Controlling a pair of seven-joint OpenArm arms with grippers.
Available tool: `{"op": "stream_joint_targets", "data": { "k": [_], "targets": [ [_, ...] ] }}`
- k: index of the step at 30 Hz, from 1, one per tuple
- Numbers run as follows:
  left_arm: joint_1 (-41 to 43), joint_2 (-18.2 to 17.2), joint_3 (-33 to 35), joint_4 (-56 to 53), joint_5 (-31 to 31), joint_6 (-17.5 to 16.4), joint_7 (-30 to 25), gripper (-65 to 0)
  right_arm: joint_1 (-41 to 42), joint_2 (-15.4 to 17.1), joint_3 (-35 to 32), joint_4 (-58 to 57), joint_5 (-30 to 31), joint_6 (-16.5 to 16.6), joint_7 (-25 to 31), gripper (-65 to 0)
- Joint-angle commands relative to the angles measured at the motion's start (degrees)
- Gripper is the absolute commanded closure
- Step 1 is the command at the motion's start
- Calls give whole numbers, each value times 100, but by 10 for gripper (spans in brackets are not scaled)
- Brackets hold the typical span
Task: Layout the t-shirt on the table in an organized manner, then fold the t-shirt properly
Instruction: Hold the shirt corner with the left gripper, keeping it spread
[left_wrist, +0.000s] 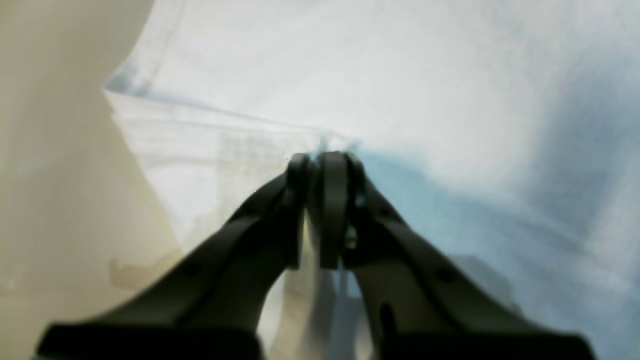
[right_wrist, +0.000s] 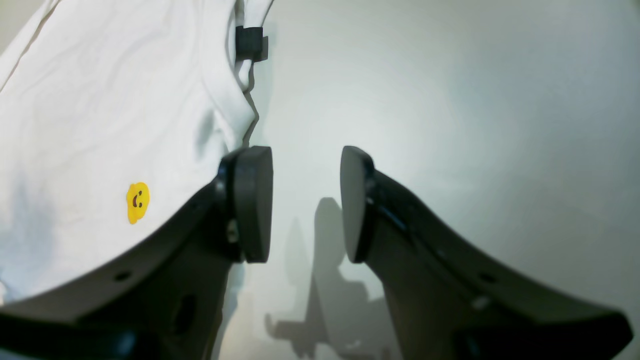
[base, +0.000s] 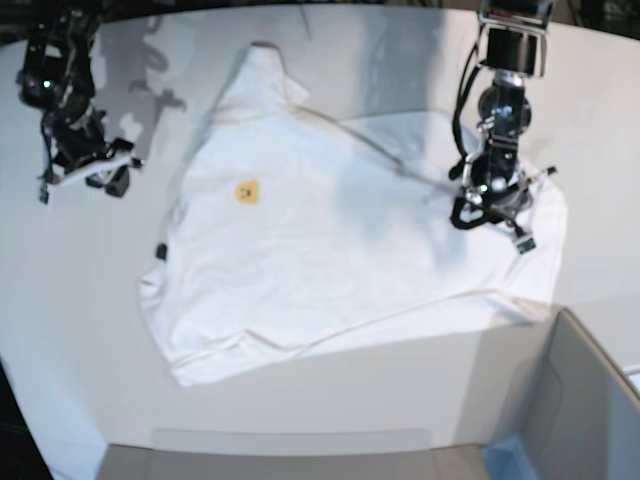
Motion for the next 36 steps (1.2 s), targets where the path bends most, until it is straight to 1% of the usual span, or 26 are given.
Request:
{"op": "stream_joint_targets", "data": {
  "k": [1,7,13,22,25,28,30,32,36],
  "targets": [
    [-77,-47,-18,66,67,30,15,-55,23,72,48,83,13,32,108,-230],
    [28,-47,-53,488,67,30,50,-34,23,63,48,83,13,32,108,-230],
    [134,-47,-62,1077,94,38,59,-33,23,63,48,83,13,32,108,-230],
    [318,-65,-71,1384,94,38,121,-37,23,63,48,83,13,32,108,-230],
    [283,-65,-9,1191,76,38,147,-75,23,63,48,83,13,32,108,-230],
    [274,-56,-9,1130,76,38,59,-164,23,54,48,83,13,32,108,-230],
    [274,-65,0,1103,76,38,-46,-207,23,54,48,83,13,32,108,-230],
    [274,-65,0,1006,76,38,-99,-220,23,54,48,83,13,32,108,-230],
    [178,-65,0,804,67,30,-108,-218,23,54,48,83,13,32,108,-230]
  ]
}}
